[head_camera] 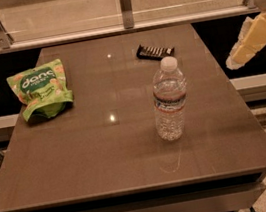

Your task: Move rxbar chocolate near green rice chip bag

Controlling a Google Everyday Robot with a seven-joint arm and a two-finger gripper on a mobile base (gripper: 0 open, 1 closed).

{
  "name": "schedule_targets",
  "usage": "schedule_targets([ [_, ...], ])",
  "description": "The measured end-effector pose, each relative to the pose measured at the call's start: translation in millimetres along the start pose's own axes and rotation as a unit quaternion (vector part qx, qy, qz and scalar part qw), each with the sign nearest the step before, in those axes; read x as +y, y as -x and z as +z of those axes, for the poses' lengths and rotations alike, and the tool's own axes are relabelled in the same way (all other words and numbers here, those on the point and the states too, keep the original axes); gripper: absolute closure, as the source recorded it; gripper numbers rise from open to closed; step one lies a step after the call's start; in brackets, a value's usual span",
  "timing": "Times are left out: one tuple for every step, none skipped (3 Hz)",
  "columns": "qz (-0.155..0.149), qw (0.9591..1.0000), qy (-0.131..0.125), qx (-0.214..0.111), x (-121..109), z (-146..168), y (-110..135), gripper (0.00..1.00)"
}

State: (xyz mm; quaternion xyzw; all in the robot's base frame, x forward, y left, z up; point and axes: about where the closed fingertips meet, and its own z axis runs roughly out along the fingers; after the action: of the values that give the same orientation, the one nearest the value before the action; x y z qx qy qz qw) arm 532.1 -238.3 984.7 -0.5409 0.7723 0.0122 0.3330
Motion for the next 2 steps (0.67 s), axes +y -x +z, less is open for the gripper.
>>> schedule_targets([
  [0.021, 0.9997, 0.008, -0.011, -21.5, 22.2, -7.1, 0.0],
  [0.056, 0.9978, 0.023, -0.026, -41.1, 52.5, -16.9, 0.0],
])
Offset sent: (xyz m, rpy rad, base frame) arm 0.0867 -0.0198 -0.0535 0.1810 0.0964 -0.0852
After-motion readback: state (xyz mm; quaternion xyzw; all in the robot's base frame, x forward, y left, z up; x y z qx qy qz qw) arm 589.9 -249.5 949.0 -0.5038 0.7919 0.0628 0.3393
